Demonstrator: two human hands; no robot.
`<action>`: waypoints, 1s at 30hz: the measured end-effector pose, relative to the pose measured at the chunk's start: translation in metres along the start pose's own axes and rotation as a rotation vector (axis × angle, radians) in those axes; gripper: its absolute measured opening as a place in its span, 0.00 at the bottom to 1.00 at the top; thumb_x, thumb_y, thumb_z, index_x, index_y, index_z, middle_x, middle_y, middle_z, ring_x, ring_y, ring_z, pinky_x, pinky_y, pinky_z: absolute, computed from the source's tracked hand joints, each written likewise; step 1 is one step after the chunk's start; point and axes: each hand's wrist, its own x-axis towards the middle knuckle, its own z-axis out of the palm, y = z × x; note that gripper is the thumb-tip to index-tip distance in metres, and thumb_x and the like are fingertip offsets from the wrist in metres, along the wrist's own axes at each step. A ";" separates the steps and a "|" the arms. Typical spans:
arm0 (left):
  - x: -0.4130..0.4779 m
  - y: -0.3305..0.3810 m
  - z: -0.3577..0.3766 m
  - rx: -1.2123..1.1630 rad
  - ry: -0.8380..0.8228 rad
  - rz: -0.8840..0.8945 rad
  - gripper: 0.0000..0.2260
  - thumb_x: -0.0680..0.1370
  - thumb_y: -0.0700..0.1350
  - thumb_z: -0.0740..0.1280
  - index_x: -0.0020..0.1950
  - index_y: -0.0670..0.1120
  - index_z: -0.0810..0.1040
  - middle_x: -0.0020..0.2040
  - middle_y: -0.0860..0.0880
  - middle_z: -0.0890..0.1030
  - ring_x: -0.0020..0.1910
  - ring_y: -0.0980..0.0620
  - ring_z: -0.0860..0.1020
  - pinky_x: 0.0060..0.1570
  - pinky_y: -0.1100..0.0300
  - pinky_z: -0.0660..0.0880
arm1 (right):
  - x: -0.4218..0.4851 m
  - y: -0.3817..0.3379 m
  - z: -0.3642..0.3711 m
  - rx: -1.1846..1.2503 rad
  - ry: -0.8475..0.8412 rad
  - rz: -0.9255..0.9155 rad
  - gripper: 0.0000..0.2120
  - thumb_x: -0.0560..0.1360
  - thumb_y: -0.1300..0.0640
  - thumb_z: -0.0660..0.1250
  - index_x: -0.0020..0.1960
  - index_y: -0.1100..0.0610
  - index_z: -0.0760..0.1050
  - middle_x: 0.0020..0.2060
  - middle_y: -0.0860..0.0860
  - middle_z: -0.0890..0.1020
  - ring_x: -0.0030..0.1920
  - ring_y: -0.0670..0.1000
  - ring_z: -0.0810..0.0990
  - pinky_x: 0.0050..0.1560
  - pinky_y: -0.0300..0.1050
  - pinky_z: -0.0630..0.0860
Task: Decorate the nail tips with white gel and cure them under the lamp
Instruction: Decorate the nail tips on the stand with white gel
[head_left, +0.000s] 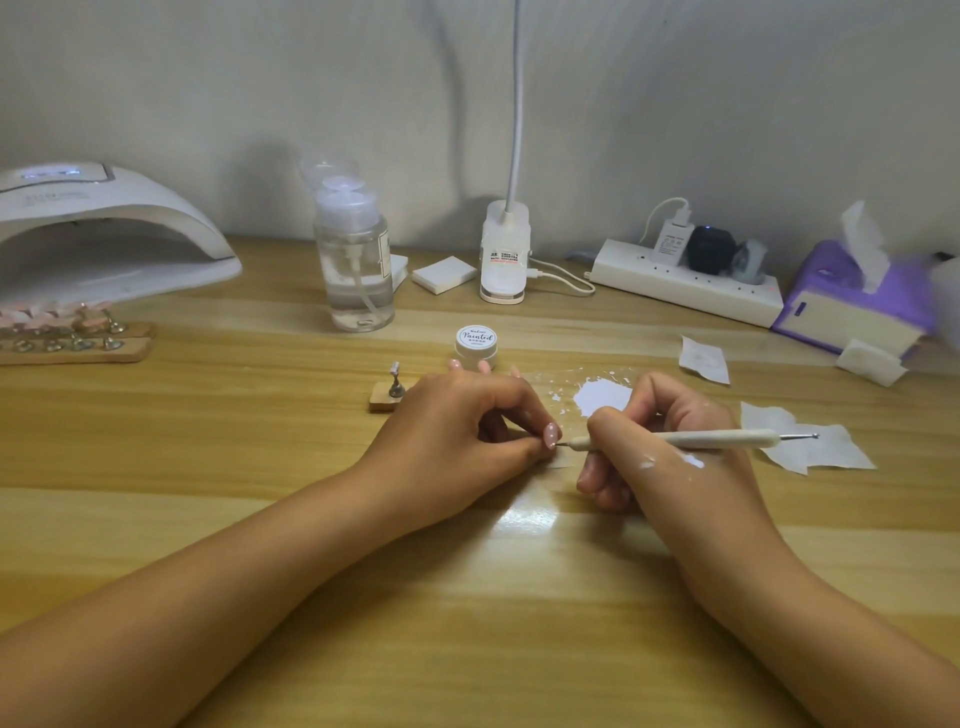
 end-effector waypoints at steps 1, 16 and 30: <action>0.000 0.000 0.000 0.000 -0.001 -0.002 0.06 0.73 0.41 0.75 0.40 0.52 0.82 0.27 0.70 0.75 0.28 0.65 0.75 0.67 0.77 0.51 | 0.000 0.000 0.000 0.011 0.005 0.002 0.08 0.64 0.58 0.66 0.30 0.53 0.68 0.24 0.60 0.80 0.22 0.49 0.74 0.25 0.37 0.72; 0.000 -0.002 0.001 -0.018 -0.011 0.008 0.07 0.73 0.41 0.75 0.40 0.53 0.82 0.28 0.70 0.76 0.28 0.65 0.75 0.64 0.77 0.56 | -0.001 0.001 -0.001 -0.024 0.002 0.003 0.07 0.64 0.57 0.66 0.30 0.52 0.69 0.24 0.59 0.80 0.23 0.49 0.74 0.25 0.39 0.71; 0.000 -0.004 0.000 -0.021 -0.016 0.065 0.11 0.73 0.40 0.75 0.39 0.56 0.80 0.29 0.71 0.76 0.27 0.64 0.73 0.51 0.75 0.66 | -0.002 -0.002 -0.001 0.091 0.046 -0.038 0.13 0.75 0.65 0.67 0.34 0.57 0.68 0.26 0.59 0.82 0.24 0.48 0.78 0.26 0.36 0.74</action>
